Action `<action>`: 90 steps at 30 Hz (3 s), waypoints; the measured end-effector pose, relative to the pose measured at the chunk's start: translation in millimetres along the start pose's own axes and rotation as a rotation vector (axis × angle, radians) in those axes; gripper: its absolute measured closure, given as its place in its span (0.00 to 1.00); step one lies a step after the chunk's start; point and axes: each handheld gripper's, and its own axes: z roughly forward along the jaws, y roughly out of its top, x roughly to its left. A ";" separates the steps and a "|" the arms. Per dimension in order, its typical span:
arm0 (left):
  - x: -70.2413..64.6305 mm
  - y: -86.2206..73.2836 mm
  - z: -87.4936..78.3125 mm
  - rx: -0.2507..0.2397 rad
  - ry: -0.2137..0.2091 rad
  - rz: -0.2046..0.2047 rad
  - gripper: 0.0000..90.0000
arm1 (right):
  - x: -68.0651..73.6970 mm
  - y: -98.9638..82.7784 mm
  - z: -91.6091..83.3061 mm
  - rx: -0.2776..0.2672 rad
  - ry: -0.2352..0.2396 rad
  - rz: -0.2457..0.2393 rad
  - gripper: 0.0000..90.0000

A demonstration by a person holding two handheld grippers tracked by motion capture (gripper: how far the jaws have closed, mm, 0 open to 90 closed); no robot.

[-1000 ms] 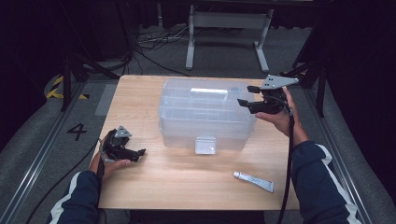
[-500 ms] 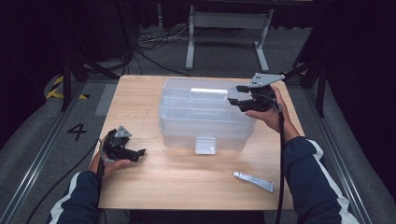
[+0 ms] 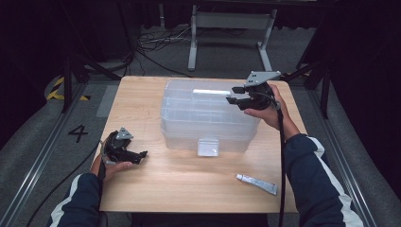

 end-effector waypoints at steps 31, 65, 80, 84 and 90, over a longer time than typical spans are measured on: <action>-3.9 6.4 -4.5 -0.002 -0.051 0.059 0.22 | 9.1 20.7 10.9 0.085 -0.002 -0.057 0.82; -39.5 77.1 -38.3 -0.222 -0.108 0.189 0.85 | -10.0 38.3 11.6 0.117 0.020 0.019 0.82; -45.6 84.8 -35.8 -0.262 -0.146 0.210 0.99 | -13.3 42.4 12.4 0.130 0.018 0.022 0.81; -44.4 87.4 -36.7 -0.285 -0.151 0.199 1.00 | -13.3 42.3 12.3 0.129 0.017 0.024 0.81; -46.0 89.7 -35.0 -0.286 -0.143 0.206 1.00 | -13.0 41.9 12.1 0.125 0.012 0.028 0.81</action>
